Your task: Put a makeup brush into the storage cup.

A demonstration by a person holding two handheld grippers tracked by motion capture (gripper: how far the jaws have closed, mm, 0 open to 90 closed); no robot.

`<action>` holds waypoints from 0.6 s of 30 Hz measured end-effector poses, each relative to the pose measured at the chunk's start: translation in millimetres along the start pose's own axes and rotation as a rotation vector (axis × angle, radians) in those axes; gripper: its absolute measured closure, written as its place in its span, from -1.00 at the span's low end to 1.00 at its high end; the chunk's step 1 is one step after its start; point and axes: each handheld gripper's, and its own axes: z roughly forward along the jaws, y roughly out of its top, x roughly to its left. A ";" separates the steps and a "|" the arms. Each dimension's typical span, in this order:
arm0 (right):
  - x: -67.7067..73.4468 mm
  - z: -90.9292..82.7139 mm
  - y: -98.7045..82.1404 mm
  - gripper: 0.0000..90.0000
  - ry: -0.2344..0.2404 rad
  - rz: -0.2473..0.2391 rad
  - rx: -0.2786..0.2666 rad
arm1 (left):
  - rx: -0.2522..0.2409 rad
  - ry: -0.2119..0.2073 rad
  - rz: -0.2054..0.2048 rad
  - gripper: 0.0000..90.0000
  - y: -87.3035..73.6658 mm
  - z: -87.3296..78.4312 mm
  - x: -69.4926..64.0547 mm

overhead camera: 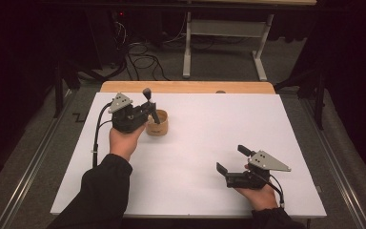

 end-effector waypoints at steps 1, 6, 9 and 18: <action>0.0 0.1 0.0 -0.99 0.001 -0.001 0.000 | 0.000 0.004 -0.003 0.74 -0.1 1.6 1.3; -0.1 0.5 -0.1 -0.99 -0.004 -0.002 0.001 | 0.005 0.018 -0.008 0.74 -0.1 9.5 6.2; 0.1 0.7 -0.3 -0.99 -0.003 -0.001 0.004 | 0.005 0.025 -0.017 0.74 0.0 13.9 8.2; 0.0 0.5 -0.3 -0.99 -0.001 0.007 -0.002 | 0.010 0.043 -0.024 0.74 -0.2 24.1 12.0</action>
